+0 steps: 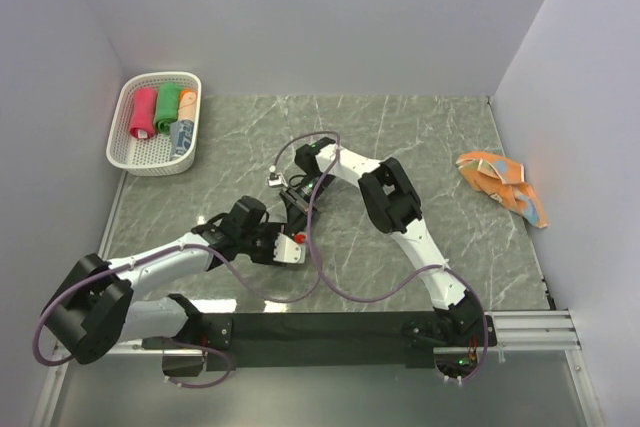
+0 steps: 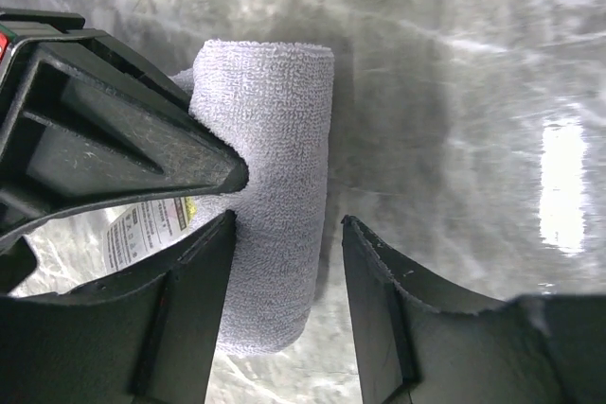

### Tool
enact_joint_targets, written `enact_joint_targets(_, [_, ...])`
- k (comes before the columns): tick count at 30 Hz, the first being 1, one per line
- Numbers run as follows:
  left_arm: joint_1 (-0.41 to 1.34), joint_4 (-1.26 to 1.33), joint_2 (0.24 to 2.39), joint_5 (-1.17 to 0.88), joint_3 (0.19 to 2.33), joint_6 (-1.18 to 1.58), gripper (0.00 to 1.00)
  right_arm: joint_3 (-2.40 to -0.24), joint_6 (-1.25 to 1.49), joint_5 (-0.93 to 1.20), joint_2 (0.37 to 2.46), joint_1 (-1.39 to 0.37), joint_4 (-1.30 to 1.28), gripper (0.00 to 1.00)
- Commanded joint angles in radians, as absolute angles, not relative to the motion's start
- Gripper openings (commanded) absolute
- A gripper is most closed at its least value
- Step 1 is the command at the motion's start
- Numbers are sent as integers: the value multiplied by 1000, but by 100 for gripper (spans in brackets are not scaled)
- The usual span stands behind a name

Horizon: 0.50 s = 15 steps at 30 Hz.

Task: Roll the towels
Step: Roll the towel

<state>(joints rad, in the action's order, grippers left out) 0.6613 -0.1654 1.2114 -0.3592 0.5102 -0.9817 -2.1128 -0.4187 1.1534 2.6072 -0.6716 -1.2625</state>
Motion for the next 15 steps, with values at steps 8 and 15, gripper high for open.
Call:
enact_joint_targets(8, [727,-216,1065,-278,454,-899,59,-1982,-499,965,2614,-738,-1233,0])
enact_joint_targets(15, [736,-264,1083,-302,482,-864,61,-1967,-488,954,2603,-739,-1215,0])
